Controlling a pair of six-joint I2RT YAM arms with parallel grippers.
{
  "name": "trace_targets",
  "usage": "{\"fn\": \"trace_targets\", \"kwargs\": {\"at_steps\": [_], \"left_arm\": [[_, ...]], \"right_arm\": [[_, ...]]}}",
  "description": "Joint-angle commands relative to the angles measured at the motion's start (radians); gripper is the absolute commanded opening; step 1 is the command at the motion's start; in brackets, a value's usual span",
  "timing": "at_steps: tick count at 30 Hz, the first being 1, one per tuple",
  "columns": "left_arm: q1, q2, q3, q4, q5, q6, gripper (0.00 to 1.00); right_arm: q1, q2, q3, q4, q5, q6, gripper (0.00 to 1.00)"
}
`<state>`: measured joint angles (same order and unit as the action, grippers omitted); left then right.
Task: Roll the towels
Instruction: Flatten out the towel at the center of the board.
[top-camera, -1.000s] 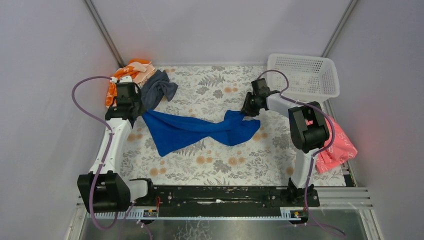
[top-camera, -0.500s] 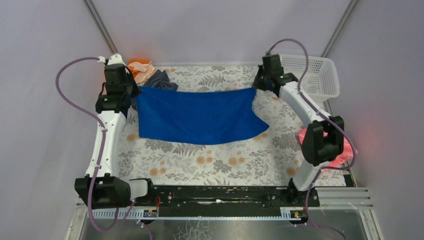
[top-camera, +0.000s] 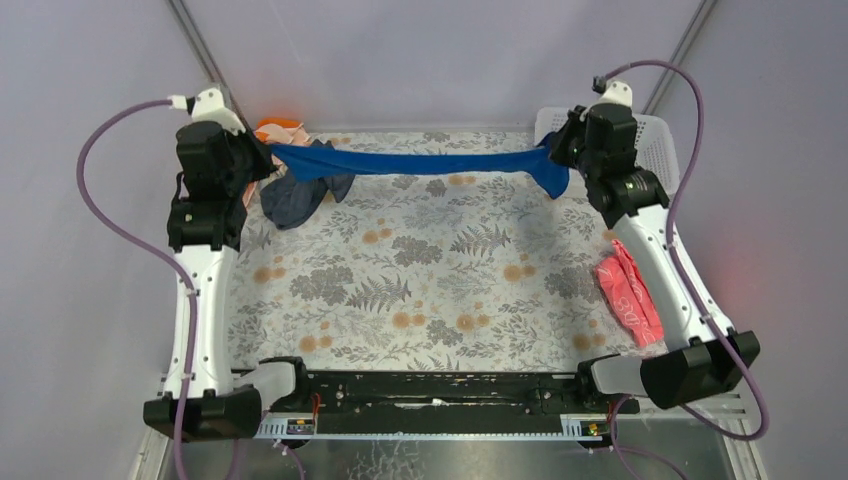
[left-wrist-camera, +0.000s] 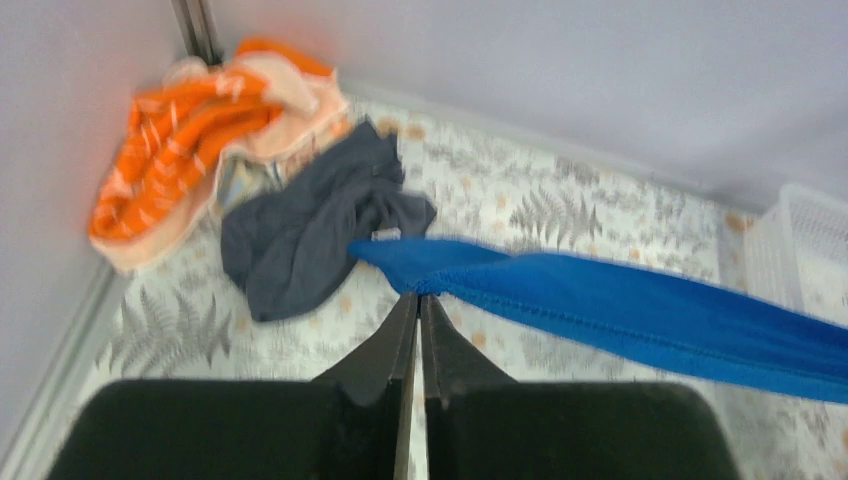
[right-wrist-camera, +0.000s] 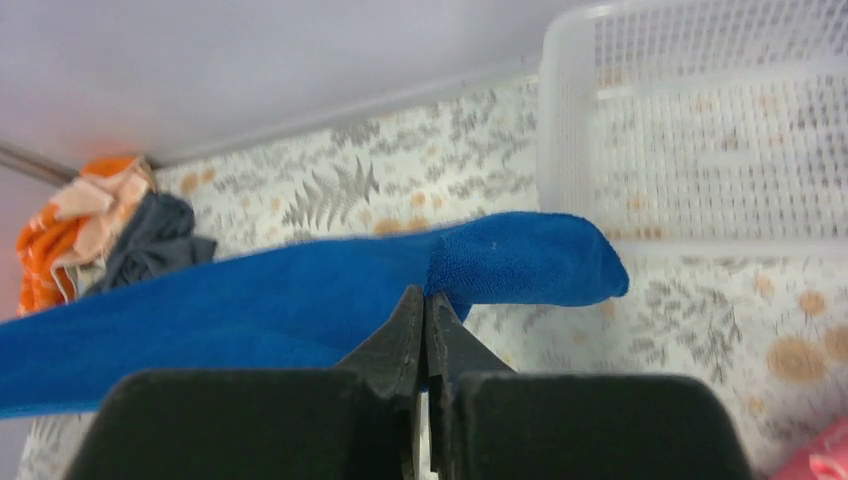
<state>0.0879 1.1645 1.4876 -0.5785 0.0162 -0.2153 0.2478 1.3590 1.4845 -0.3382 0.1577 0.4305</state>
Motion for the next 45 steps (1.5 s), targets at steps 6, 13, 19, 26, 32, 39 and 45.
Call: {"fn": "trace_targets", "kwargs": {"at_steps": [6, 13, 19, 26, 32, 39, 45], "left_arm": [[0.009, -0.243, -0.115, -0.169, 0.047, -0.042, 0.00], [0.010, -0.238, -0.093, -0.251, 0.029, -0.027, 0.00], [0.009, -0.125, -0.262, -0.179, -0.057, -0.010, 0.00], [0.010, 0.075, -0.360, -0.048, -0.178, -0.019, 0.00], [0.017, 0.207, -0.319, -0.026, -0.214, 0.007, 0.00], [0.040, 0.237, -0.324, -0.014, -0.213, 0.017, 0.00], [0.051, 0.239, -0.341, -0.003, -0.192, 0.021, 0.00]], "right_arm": [[0.002, -0.269, -0.131, -0.174, -0.061, 0.008, 0.02], [0.002, -0.256, -0.109, -0.268, -0.083, 0.002, 0.04], [0.002, -0.017, -0.186, -0.142, -0.242, 0.027, 0.08], [0.002, 0.281, -0.166, -0.107, -0.329, 0.023, 0.33], [0.001, 0.299, -0.163, -0.119, -0.175, -0.016, 0.50], [-0.040, 0.370, -0.190, -0.098, -0.005, -0.015, 0.51], [-0.041, 0.445, -0.196, -0.011, 0.003, -0.169, 0.54]]}}
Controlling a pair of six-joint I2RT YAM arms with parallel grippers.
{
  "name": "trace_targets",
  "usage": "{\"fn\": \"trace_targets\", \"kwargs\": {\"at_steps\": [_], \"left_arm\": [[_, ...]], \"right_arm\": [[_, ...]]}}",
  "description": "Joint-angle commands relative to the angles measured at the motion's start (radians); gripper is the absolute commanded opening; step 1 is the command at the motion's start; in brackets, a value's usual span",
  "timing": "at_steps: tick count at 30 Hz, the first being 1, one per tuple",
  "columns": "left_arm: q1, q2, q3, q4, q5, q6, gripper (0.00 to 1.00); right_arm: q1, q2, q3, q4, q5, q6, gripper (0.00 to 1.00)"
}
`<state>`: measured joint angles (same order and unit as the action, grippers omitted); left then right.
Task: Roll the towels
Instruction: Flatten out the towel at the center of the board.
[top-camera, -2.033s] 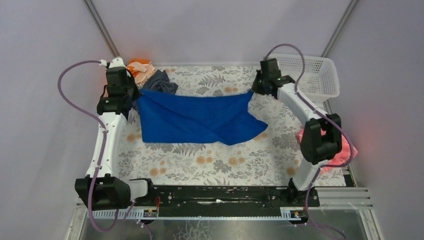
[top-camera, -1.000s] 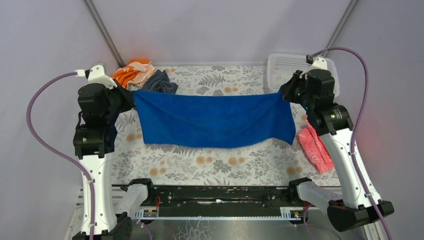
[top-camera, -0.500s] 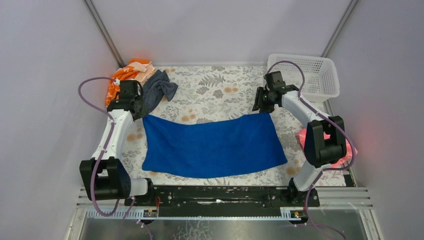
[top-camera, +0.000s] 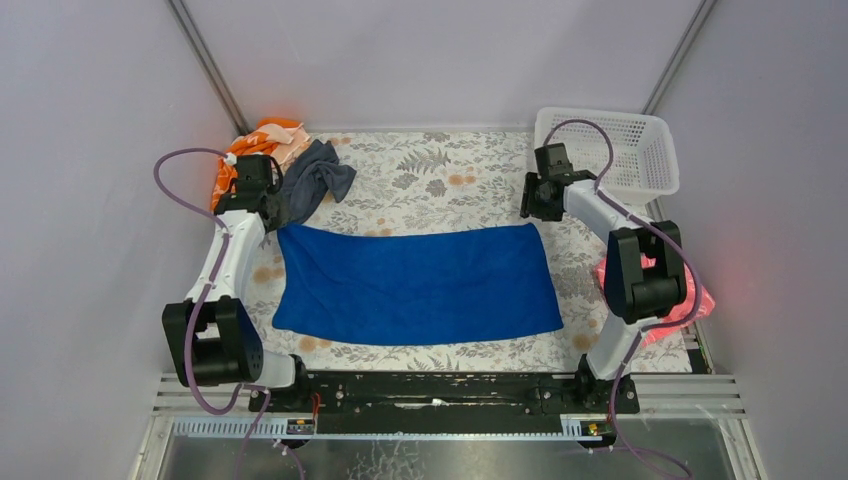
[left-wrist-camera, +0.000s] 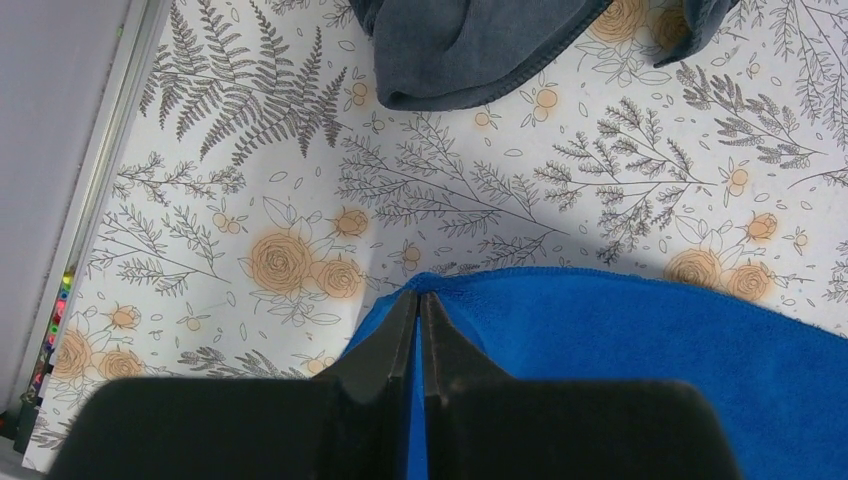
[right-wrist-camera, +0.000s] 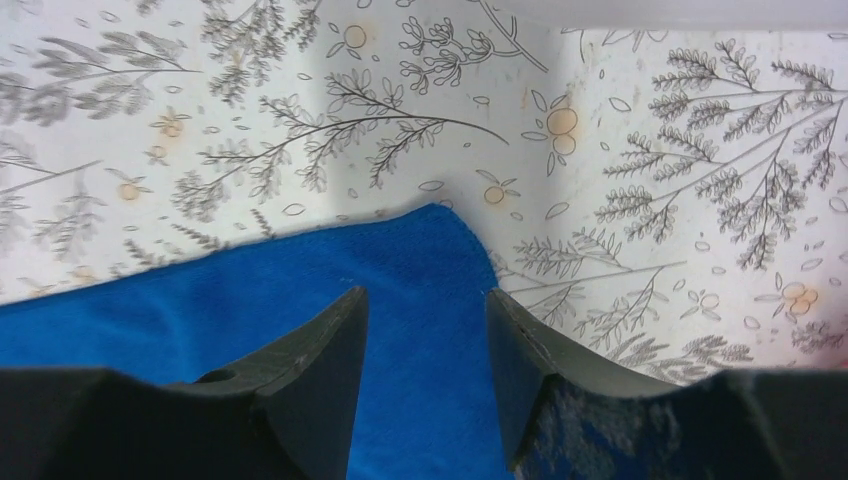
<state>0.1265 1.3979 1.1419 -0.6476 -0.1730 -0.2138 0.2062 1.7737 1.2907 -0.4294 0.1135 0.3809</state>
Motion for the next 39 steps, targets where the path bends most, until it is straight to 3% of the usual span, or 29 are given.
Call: {"fn": "trace_targets", "kwargs": {"at_steps": [1, 6, 12, 27, 39], "left_arm": [[0.017, 0.007, 0.005, 0.067, 0.001, 0.019, 0.00], [0.032, 0.017, 0.008, 0.066, 0.037, 0.017, 0.00], [0.039, 0.023, 0.006, 0.066, 0.063, 0.016, 0.00], [0.042, 0.018, 0.004, 0.066, 0.077, 0.020, 0.00], [0.044, 0.020, 0.005, 0.066, 0.076, 0.021, 0.00]], "right_arm": [[0.002, 0.038, -0.006, 0.092, 0.051, -0.145, 0.54], [-0.021, 0.085, 0.000, 0.105, -0.029, -0.308, 0.55], [-0.084, 0.117, 0.007, 0.106, -0.255, -0.485, 0.56], [-0.096, 0.292, 0.124, -0.045, -0.420, -0.766, 0.57], [-0.096, 0.265, 0.097, -0.112, -0.400, -0.871, 0.38]]}}
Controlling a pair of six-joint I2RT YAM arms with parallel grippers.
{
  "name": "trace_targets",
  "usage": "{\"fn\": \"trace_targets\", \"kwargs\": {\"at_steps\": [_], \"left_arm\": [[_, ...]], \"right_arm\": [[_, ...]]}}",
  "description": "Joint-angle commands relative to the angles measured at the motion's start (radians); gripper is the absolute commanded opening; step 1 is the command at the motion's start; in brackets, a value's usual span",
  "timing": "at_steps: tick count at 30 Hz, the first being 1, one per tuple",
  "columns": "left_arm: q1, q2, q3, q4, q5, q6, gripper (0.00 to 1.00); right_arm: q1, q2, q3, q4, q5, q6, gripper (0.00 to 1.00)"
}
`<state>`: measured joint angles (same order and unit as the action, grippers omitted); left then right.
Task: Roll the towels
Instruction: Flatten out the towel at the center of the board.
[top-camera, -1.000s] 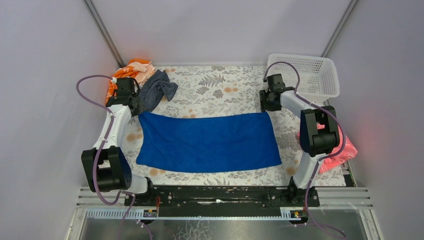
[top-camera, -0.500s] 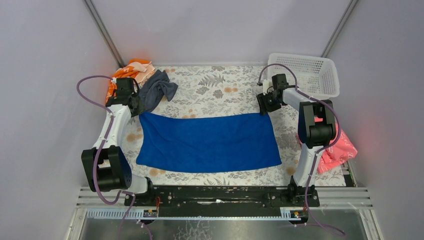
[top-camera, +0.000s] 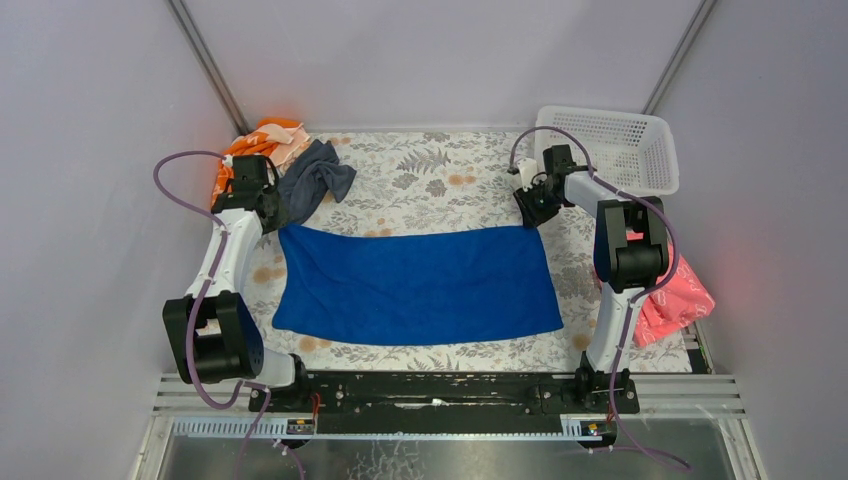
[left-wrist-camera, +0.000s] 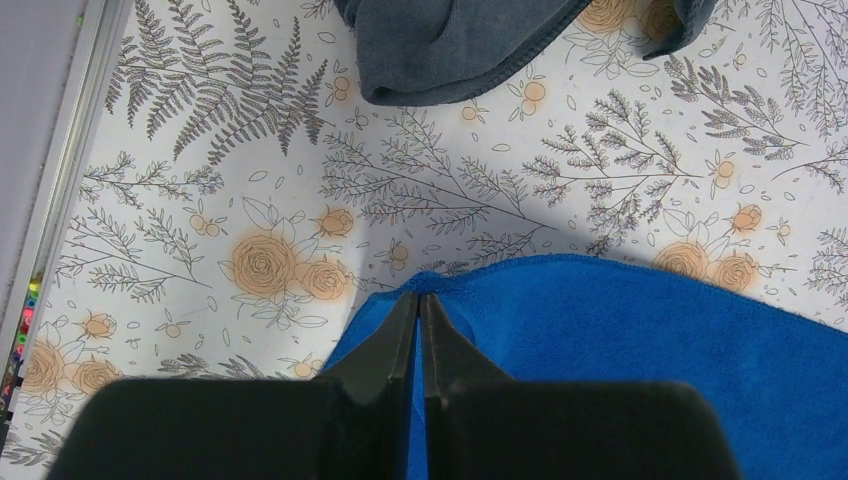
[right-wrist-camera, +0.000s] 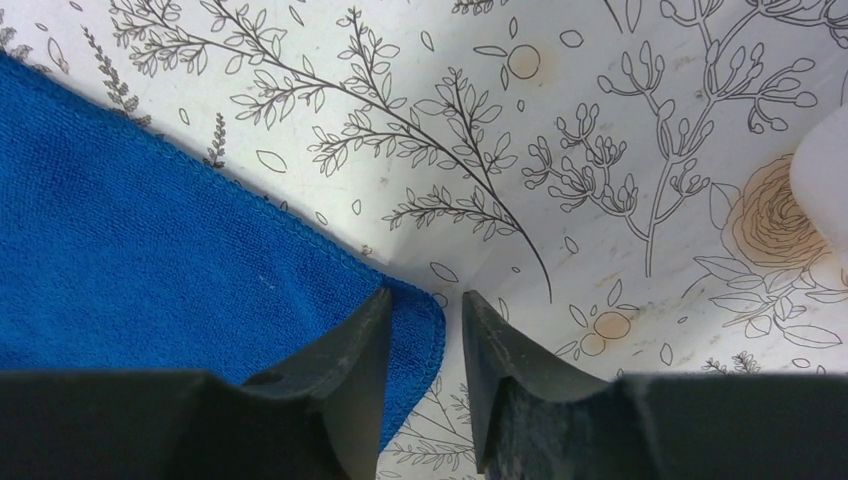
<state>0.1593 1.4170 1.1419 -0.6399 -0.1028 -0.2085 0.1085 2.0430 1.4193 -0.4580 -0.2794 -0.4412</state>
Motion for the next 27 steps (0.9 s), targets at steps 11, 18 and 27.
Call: {"fn": "trace_targets", "kwargs": {"at_steps": [11, 18, 27], "left_arm": [[0.015, 0.036, 0.042, 0.059, 0.020, 0.005, 0.00], [0.018, 0.113, 0.095, 0.114, 0.085, 0.009, 0.00], [0.019, 0.255, 0.179, 0.178, 0.115, 0.046, 0.00]], "right_arm": [[0.002, -0.117, -0.036, 0.023, 0.186, -0.029, 0.00], [-0.028, -0.183, -0.059, 0.158, 0.318, -0.018, 0.00], [-0.040, -0.162, -0.017, 0.194, 0.329, -0.041, 0.00]]}}
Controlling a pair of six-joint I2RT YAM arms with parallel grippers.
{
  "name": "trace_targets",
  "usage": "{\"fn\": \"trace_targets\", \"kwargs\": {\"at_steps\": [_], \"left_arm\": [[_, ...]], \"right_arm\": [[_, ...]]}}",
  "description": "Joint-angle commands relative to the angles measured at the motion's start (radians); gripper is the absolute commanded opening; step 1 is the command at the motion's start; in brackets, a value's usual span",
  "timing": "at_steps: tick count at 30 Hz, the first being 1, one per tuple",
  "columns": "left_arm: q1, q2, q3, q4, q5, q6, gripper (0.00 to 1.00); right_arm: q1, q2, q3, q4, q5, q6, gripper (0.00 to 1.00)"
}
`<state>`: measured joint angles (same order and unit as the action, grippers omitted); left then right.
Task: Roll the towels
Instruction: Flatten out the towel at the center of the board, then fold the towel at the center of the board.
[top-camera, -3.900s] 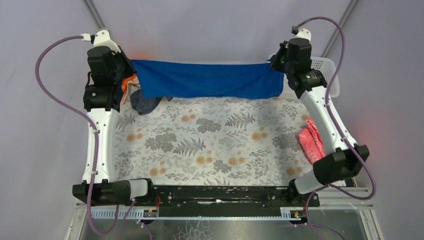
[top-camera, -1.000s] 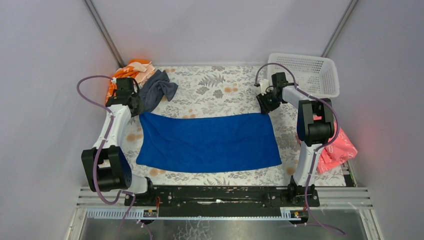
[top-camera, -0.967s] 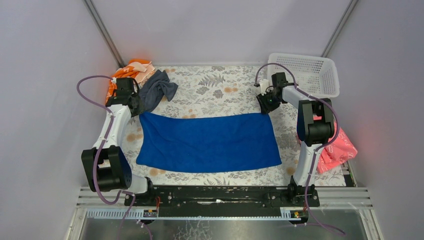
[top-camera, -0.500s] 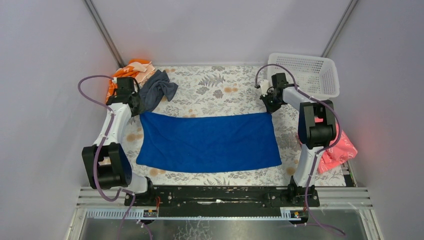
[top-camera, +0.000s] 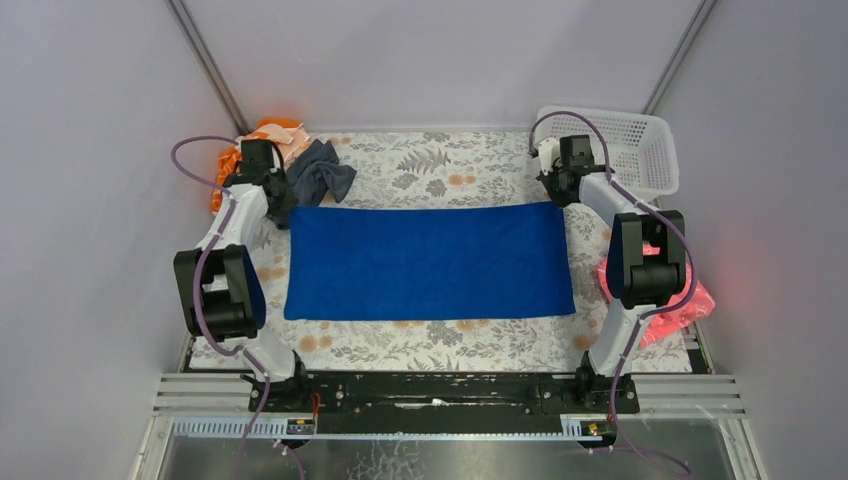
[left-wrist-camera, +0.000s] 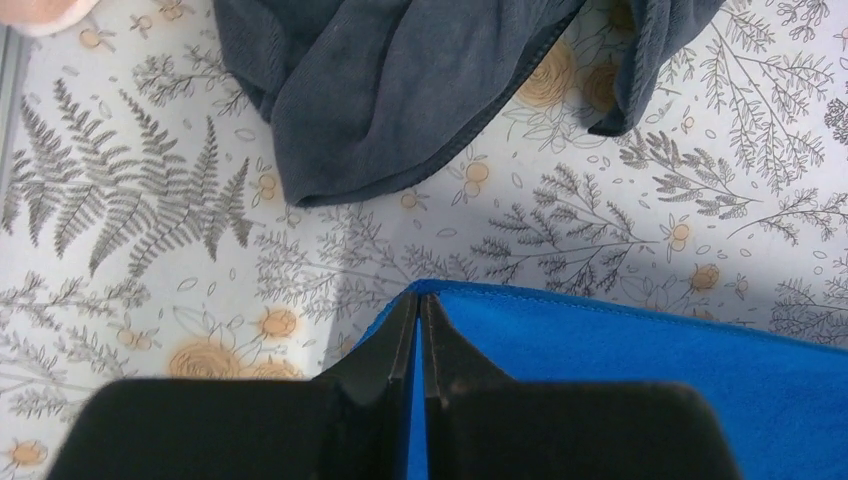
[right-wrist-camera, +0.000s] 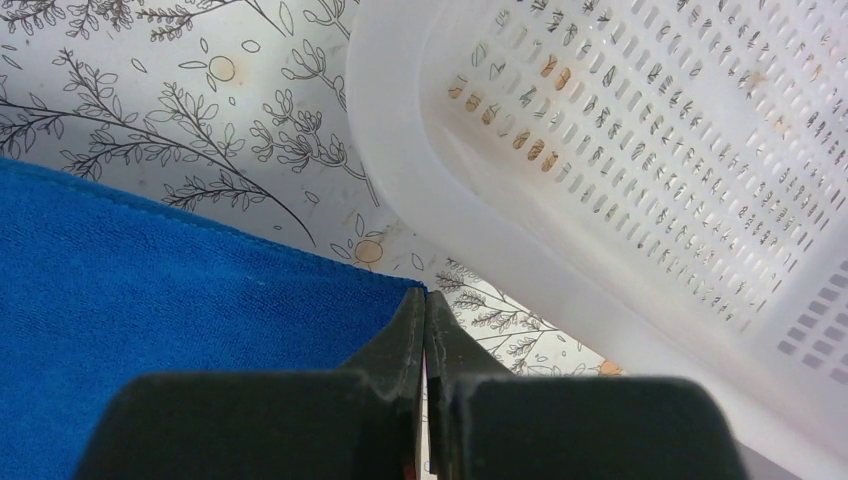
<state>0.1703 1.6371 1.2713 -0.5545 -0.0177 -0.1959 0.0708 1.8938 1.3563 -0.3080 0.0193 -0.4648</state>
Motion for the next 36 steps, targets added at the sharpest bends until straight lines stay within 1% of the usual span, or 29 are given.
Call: {"fn": "trace_targets", "kwargs": {"at_steps": [1, 6, 8, 11, 14, 17, 22, 26, 29, 33, 36], "left_arm": [[0.008, 0.043, 0.057, 0.100, 0.038, 0.033, 0.00], [0.008, 0.075, 0.085, 0.131, 0.052, 0.025, 0.00], [0.007, 0.092, 0.104, 0.134, 0.056, 0.019, 0.00], [0.008, 0.110, 0.129, 0.133, 0.050, 0.008, 0.00], [0.009, 0.111, 0.137, 0.134, 0.041, -0.001, 0.00], [0.023, 0.102, 0.135, 0.130, 0.035, -0.020, 0.00], [0.046, 0.077, 0.112, 0.141, 0.069, -0.051, 0.00], [0.047, 0.037, 0.074, 0.146, 0.072, -0.068, 0.00], [0.047, 0.005, 0.039, 0.142, 0.067, -0.087, 0.00], [0.048, -0.044, -0.021, 0.137, 0.050, -0.109, 0.00], [0.052, -0.086, -0.070, 0.130, 0.024, -0.121, 0.00]], "right_arm": [[-0.003, -0.008, 0.054, 0.037, 0.025, -0.025, 0.00], [-0.037, -0.017, 0.058, 0.068, -0.059, -0.011, 0.00], [-0.037, -0.015, 0.061, 0.084, -0.066, -0.019, 0.00], [-0.037, -0.009, 0.085, 0.065, -0.078, -0.025, 0.00], [-0.037, -0.032, 0.059, 0.086, -0.086, -0.029, 0.00], [-0.037, -0.056, 0.032, 0.101, -0.074, -0.038, 0.00], [-0.038, -0.099, 0.000, 0.112, -0.084, -0.033, 0.00], [-0.038, -0.134, -0.032, 0.114, -0.073, -0.019, 0.00], [-0.037, -0.158, -0.041, 0.074, -0.070, 0.008, 0.00], [-0.037, -0.194, -0.033, 0.007, -0.066, 0.129, 0.00], [-0.037, -0.240, -0.081, 0.005, -0.067, 0.211, 0.00]]}}
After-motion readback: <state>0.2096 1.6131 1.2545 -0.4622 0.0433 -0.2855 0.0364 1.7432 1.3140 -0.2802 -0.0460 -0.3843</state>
